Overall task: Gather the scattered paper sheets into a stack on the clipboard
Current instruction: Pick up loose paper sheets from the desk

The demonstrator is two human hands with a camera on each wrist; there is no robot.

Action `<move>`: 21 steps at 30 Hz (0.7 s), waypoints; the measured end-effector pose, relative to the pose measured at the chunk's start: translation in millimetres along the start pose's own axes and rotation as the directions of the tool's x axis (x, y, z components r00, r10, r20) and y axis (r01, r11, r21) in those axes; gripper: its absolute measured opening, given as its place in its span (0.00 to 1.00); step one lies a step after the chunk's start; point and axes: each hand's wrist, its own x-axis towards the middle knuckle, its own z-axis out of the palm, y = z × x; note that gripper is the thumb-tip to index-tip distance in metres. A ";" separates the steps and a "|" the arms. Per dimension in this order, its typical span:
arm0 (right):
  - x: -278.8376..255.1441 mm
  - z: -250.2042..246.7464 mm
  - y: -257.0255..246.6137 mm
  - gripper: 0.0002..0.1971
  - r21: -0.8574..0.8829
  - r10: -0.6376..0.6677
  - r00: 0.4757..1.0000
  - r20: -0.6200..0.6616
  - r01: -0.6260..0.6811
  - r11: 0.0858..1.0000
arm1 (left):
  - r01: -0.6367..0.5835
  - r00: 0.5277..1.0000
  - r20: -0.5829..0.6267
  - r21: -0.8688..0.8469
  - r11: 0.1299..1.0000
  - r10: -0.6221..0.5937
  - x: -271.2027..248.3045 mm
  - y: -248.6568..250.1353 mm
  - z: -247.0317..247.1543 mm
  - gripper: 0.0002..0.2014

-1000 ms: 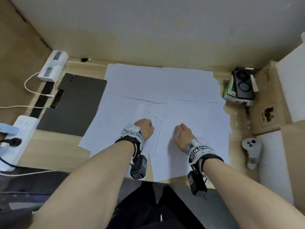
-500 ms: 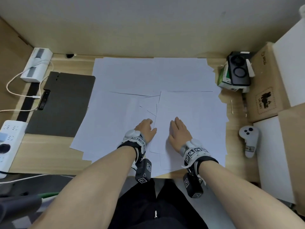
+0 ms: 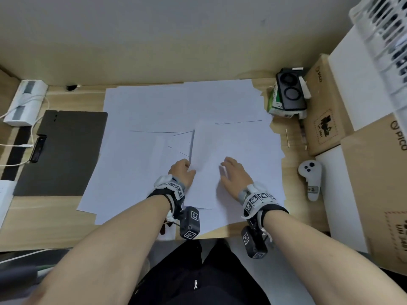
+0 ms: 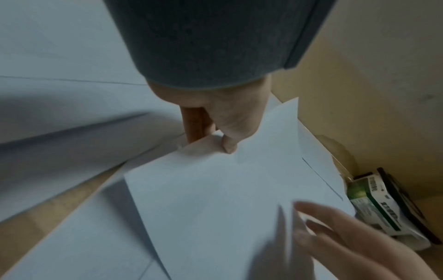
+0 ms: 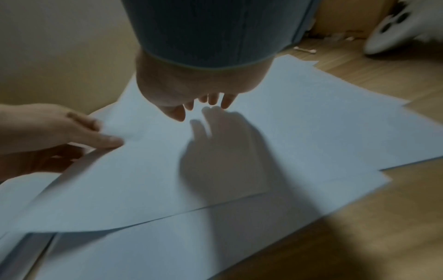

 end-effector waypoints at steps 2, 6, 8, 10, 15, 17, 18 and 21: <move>-7.2 -14.6 11.3 0.17 -0.082 0.046 0.996 -0.075 -0.052 0.995 | 0.054 0.998 -0.040 0.015 0.998 -0.053 -1.8 -3.8 -7.4 0.10; -21.5 -42.6 41.2 0.22 -0.244 0.360 0.924 -0.131 -0.382 0.892 | 0.095 0.994 -0.057 0.028 0.995 -0.093 -7.9 -8.8 -23.8 0.09; -27.6 -48.2 49.7 0.28 -0.238 0.502 0.849 -0.167 -0.529 0.815 | 0.104 0.991 -0.086 0.032 0.994 -0.101 -9.4 -13.3 -27.2 0.05; -33.8 -47.5 54.9 0.35 -0.192 0.585 0.786 -0.201 -0.617 0.763 | 0.113 0.989 -0.103 0.041 0.993 -0.109 -13.4 -17.7 -26.6 0.06; -38.4 -48.7 57.9 0.45 -0.152 0.682 0.711 -0.172 -0.703 0.695 | 0.118 0.989 -0.091 0.021 0.993 -0.116 -23.6 -26.7 -19.5 0.05; -38.1 -50.6 61.9 0.41 -0.122 0.683 0.719 -0.129 -0.695 0.708 | 0.132 0.986 -0.108 0.029 0.991 -0.128 -27.3 -28.8 -15.8 0.07; -37.4 -50.1 63.9 0.38 -0.099 0.678 0.727 -0.103 -0.686 0.721 | 0.145 0.984 -0.113 0.036 0.989 -0.140 -28.4 -29.5 -13.9 0.10; -38.3 -48.5 64.6 0.37 -0.065 0.687 0.718 -0.107 -0.695 0.716 | 0.213 0.964 -0.176 0.059 0.975 -0.200 -29.5 -28.6 -10.3 0.18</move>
